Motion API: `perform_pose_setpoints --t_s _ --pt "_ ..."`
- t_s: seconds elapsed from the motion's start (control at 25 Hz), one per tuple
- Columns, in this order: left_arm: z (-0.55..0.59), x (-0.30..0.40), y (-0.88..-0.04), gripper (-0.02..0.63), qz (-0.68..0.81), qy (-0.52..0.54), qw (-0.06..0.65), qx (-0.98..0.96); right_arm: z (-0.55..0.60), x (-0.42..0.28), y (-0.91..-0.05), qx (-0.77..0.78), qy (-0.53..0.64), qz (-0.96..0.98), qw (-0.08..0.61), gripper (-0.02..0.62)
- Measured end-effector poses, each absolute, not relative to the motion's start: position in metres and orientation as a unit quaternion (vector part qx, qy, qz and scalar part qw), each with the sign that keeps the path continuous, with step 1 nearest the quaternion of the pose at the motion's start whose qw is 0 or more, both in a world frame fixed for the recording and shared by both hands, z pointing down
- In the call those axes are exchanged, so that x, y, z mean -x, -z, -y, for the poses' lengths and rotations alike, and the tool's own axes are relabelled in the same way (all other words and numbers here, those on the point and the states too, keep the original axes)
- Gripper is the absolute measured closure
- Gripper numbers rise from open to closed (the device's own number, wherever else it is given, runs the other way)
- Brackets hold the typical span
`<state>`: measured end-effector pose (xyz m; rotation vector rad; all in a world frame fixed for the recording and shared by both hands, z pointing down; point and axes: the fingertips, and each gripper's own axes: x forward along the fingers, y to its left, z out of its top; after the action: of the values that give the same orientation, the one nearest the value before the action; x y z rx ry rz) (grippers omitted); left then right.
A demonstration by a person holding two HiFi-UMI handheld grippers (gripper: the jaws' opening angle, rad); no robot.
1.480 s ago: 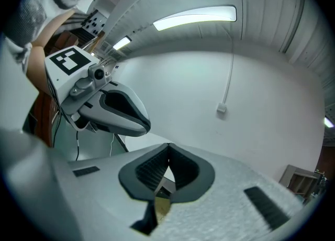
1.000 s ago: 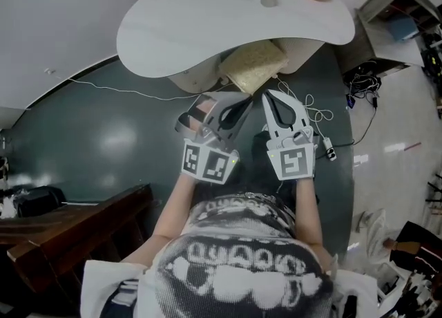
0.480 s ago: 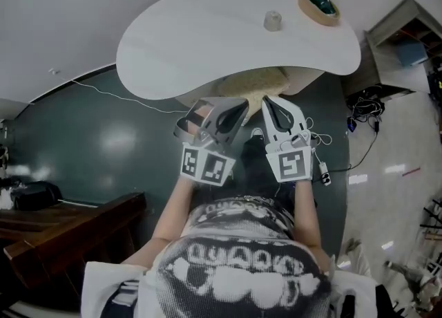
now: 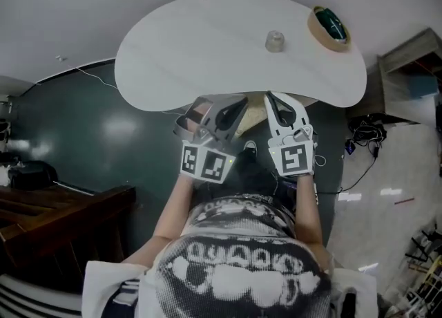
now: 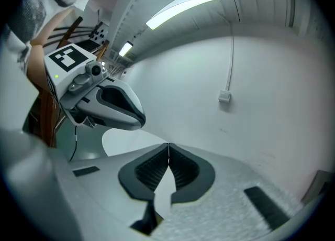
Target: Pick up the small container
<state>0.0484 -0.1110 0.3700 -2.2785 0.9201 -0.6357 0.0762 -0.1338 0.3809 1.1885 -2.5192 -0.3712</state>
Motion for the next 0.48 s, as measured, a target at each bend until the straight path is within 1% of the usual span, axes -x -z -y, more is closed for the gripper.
perform_pose_setpoints --t_s 0.48 --pt "0.152 -0.085 -0.374 0.601 -0.366 0.259 0.297 0.843 0.183 -0.106 -0.394 -0.386 0.135 0.898 0.159 0.591"
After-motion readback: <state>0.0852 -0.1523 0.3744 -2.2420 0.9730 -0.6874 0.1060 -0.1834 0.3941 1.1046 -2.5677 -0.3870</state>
